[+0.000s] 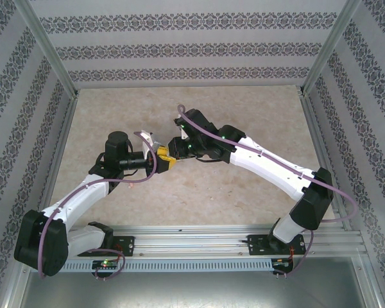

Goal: Insert wireless bluetooth earbuds into charging case

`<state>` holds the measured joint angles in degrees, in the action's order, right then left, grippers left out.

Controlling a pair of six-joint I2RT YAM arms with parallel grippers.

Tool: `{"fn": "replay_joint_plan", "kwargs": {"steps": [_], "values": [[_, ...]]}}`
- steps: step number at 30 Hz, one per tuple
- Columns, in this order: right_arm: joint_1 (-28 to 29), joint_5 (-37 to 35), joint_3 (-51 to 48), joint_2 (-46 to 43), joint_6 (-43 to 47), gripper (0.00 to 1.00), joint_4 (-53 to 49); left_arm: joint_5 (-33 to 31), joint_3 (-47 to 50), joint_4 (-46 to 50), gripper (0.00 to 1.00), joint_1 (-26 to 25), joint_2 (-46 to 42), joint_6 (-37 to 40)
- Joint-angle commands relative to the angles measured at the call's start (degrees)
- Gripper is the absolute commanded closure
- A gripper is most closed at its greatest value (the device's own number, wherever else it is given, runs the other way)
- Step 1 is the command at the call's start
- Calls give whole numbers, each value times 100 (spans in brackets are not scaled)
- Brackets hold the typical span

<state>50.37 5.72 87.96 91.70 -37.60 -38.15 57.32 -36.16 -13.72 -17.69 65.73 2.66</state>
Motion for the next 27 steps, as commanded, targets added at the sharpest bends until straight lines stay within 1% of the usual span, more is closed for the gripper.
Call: {"fn": "replay_joint_plan", "kwargs": {"steps": [1, 8, 27], "values": [[-11, -380, -1, -42, 58, 82, -206, 185, -48, -100, 86, -86, -146, 182], [138, -604, 461, 220, 362, 82, -672, 184, -99, -81, 86, -89, -88, 223], [307, -526, 634, 410, 393, 81, -753, 158, -72, -44, 86, -87, -96, 250]]}}
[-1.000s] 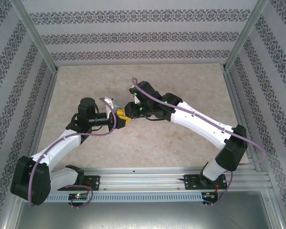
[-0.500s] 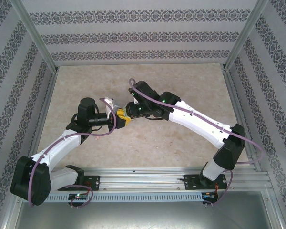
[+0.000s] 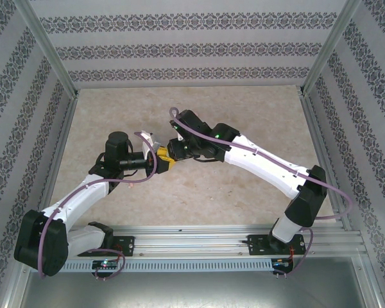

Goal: Insert wireless bluetooth earbuds into charging case

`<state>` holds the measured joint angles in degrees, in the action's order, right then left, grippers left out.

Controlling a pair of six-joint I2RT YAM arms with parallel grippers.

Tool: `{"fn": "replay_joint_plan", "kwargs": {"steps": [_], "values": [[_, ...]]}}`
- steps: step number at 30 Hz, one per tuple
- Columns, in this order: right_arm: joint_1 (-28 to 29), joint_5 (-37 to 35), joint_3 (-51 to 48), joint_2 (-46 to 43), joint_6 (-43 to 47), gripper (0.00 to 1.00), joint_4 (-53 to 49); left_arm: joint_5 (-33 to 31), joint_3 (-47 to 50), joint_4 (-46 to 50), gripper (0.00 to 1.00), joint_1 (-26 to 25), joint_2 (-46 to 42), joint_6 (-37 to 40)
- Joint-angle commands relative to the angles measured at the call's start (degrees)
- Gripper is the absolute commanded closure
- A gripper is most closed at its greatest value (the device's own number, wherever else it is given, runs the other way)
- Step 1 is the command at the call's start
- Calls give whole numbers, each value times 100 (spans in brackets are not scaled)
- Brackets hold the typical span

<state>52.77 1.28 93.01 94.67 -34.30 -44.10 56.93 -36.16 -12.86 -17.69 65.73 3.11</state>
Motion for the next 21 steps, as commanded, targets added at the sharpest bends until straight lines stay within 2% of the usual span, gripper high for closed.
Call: {"fn": "replay_joint_plan", "kwargs": {"steps": [1, 12, 21], "values": [[75, -88, 138, 117, 63, 80, -159, 200, -71, -128, 86, -92, -92, 206], [84, -112, 217, 106, -5, 64, -200, 197, -75, -110, 86, -89, -100, 208], [-69, 269, 33, -174, -338, 60, 170, 188, -67, -111, 86, -82, -105, 216]]}}
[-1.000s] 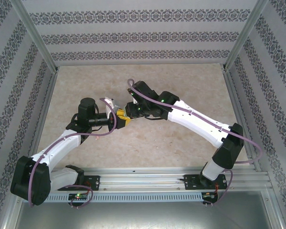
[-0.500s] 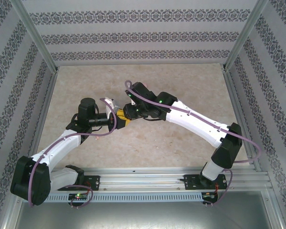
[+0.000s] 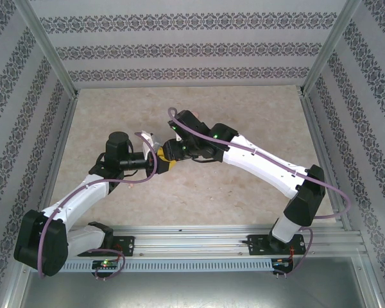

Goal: Insert wireless bluetooth earbuds into charging case

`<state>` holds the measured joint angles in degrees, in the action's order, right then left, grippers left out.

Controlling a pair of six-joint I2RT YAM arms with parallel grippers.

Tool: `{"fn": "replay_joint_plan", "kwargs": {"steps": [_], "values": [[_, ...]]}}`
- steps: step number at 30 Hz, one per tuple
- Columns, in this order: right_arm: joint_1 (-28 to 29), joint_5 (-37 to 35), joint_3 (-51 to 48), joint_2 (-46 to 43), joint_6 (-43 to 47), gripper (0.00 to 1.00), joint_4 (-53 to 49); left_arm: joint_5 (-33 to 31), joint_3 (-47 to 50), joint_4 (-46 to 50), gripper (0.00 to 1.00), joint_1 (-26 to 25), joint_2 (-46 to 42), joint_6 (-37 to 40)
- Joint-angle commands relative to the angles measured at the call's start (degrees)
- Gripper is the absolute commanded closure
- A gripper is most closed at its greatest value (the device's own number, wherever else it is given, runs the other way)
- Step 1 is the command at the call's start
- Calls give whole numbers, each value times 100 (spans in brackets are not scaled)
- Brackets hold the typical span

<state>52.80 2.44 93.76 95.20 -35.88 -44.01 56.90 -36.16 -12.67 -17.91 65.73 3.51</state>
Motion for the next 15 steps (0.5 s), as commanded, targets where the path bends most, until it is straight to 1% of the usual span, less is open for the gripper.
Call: {"fn": "replay_joint_plan", "kwargs": {"steps": [1, 15], "values": [[-76, 175, -50, -238, -208, 60, 164, 189, -73, -133, 86, -65, -96, 177], [-98, 251, 102, -329, -285, 60, 118, 210, -93, -157, 86, -67, -70, 177]]}}
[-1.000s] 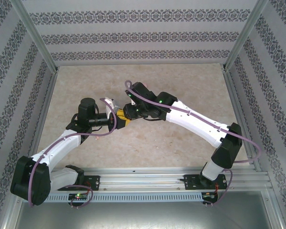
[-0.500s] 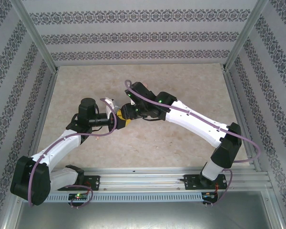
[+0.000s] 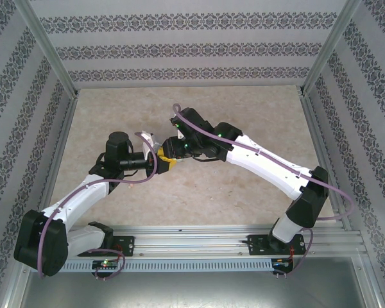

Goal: Insert wireless bluetooth earbuds into charging case

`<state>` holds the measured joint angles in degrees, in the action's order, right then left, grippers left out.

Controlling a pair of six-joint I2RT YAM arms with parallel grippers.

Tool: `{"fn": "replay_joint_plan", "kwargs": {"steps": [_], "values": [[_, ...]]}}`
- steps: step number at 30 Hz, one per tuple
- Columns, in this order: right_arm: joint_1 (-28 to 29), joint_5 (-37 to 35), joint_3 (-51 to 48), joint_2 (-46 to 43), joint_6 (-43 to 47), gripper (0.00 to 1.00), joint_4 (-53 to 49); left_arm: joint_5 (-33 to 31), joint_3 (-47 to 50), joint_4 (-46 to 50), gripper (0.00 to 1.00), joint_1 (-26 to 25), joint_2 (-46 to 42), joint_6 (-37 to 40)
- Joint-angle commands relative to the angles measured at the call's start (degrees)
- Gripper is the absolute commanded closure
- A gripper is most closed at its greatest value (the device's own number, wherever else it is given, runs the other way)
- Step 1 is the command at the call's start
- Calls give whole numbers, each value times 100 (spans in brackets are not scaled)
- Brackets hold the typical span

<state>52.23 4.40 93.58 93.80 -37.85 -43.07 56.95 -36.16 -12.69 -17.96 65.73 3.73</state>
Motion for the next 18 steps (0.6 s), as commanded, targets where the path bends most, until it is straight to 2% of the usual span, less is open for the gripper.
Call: {"fn": "replay_joint_plan", "kwargs": {"steps": [1, 13, 18], "values": [[-42, 45, 140, -208, -77, 60, 26, 204, -87, -155, 86, -68, -61, 154], [-114, 40, 69, -892, 97, 59, 237, 195, -137, -626, 86, -54, 118, -330], [-348, 109, -216, -1140, 94, 59, 264, 203, -145, -831, 86, -50, 162, -584]]}}
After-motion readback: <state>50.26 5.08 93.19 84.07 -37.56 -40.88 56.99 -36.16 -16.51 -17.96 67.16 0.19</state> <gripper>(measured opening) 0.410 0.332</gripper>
